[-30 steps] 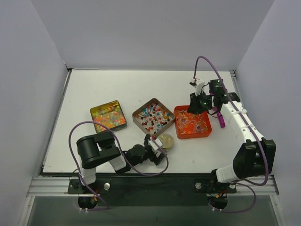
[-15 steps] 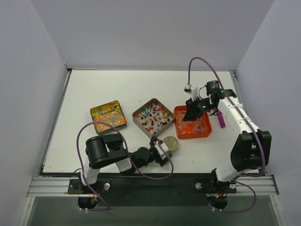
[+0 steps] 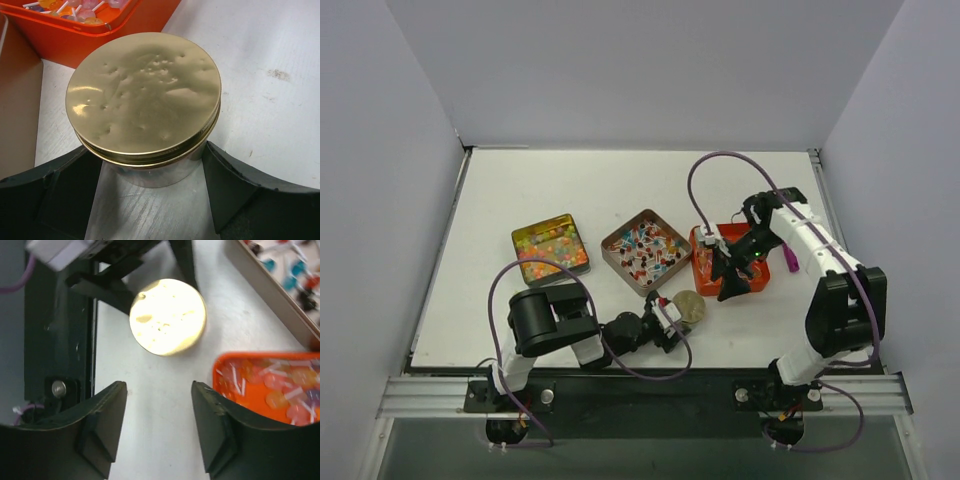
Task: Pack the candies
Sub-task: Move the packing bottle to the center of the board, then screw the bottle lid onto the packing bottle.
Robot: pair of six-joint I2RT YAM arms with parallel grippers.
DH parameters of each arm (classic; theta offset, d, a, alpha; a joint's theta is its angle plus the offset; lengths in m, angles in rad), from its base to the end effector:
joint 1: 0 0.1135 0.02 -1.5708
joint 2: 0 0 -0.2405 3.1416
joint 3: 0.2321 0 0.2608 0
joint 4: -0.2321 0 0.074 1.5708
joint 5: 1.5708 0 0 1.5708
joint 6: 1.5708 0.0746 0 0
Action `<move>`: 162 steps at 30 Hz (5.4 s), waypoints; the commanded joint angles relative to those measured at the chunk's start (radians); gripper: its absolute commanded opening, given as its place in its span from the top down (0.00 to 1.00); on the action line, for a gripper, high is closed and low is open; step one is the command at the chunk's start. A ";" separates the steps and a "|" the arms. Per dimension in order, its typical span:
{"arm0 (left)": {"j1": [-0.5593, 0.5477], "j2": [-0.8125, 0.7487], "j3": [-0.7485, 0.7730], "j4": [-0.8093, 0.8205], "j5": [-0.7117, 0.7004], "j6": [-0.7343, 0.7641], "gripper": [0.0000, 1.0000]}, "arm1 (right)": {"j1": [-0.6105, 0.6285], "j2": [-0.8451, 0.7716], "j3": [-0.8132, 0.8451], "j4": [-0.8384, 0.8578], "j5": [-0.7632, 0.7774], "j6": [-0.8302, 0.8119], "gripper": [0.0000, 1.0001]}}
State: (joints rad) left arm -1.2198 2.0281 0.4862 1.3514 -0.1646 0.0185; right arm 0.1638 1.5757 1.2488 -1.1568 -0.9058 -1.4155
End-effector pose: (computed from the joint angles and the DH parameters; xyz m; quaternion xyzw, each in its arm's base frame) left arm 0.1278 -0.3136 0.0494 0.4034 0.6562 -0.3063 0.5593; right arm 0.2778 0.1054 0.2097 -0.6513 0.6190 0.3314 0.2878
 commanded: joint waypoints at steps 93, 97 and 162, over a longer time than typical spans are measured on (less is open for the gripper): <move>0.048 0.011 -0.060 -0.400 0.140 -0.153 1.00 | 0.339 0.015 -0.166 0.135 0.211 -0.022 0.00; 0.046 0.009 -0.064 -0.385 0.149 -0.155 1.00 | 0.341 -0.016 -0.221 0.138 0.231 0.003 0.00; 0.032 0.023 -0.055 -0.400 0.155 -0.141 1.00 | 0.307 0.015 -0.210 0.307 0.211 0.408 1.00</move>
State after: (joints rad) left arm -1.1854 1.9835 0.4759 1.2686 -0.0231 -0.0620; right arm 0.4648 1.5940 1.0599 -0.8371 -0.7387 -1.0027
